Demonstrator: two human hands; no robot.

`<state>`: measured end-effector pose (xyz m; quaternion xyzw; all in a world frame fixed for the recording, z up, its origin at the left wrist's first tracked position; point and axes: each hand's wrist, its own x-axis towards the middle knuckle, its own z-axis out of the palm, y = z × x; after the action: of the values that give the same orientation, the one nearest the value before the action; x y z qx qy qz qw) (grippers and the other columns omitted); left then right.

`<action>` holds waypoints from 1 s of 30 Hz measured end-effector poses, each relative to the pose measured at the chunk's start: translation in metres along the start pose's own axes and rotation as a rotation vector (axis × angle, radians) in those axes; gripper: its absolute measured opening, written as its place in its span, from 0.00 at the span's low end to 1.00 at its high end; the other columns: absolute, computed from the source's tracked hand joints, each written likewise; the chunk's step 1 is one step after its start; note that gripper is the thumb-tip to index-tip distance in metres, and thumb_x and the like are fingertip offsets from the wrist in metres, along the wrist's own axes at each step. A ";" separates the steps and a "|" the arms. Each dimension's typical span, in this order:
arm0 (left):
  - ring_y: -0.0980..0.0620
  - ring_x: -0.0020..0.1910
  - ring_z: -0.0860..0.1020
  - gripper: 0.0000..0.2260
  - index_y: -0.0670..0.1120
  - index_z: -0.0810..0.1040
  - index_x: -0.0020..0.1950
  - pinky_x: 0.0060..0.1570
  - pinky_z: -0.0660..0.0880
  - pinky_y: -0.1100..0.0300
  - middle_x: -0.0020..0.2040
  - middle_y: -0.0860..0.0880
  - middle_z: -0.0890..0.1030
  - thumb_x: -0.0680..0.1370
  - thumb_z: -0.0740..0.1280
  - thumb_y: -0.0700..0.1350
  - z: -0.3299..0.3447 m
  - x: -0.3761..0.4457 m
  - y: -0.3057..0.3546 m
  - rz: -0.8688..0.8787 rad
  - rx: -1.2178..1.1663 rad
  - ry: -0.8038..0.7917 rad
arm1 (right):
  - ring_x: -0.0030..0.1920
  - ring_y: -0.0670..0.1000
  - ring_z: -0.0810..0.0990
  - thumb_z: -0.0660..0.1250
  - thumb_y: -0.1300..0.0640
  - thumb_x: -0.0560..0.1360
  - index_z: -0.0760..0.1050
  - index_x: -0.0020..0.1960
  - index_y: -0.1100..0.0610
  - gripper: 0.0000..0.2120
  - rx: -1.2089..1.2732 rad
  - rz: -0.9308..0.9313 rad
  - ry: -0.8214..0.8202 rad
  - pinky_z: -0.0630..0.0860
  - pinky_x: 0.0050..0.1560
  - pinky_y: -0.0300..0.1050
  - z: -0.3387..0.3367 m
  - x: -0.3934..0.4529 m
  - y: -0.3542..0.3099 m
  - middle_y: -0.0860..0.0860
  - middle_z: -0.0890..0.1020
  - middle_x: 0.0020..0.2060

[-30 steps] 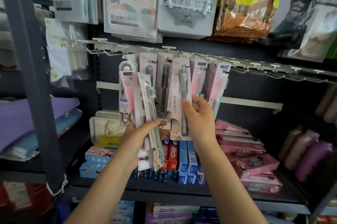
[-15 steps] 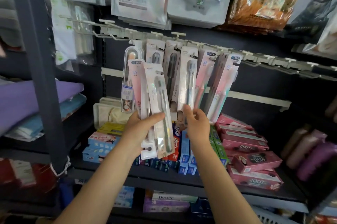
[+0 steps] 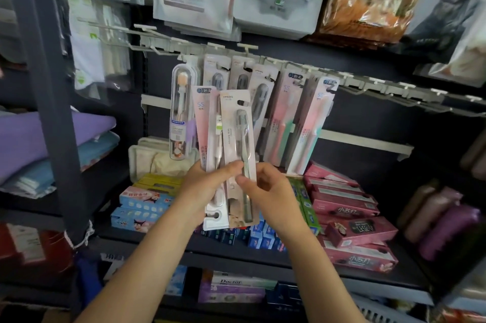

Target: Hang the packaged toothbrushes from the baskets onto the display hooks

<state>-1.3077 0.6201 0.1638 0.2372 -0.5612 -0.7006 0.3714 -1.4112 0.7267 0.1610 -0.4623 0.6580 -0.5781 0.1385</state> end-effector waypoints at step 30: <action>0.54 0.35 0.85 0.08 0.53 0.80 0.55 0.34 0.80 0.59 0.39 0.52 0.87 0.78 0.72 0.51 -0.030 -0.005 0.016 0.015 -0.157 0.156 | 0.30 0.50 0.68 0.66 0.47 0.81 0.76 0.57 0.58 0.14 0.136 0.006 0.259 0.68 0.32 0.42 0.024 0.055 -0.062 0.55 0.72 0.33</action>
<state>-1.2778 0.6042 0.1715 0.2572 -0.4757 -0.7189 0.4367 -1.3954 0.6756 0.2286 -0.3712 0.6311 -0.6758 0.0853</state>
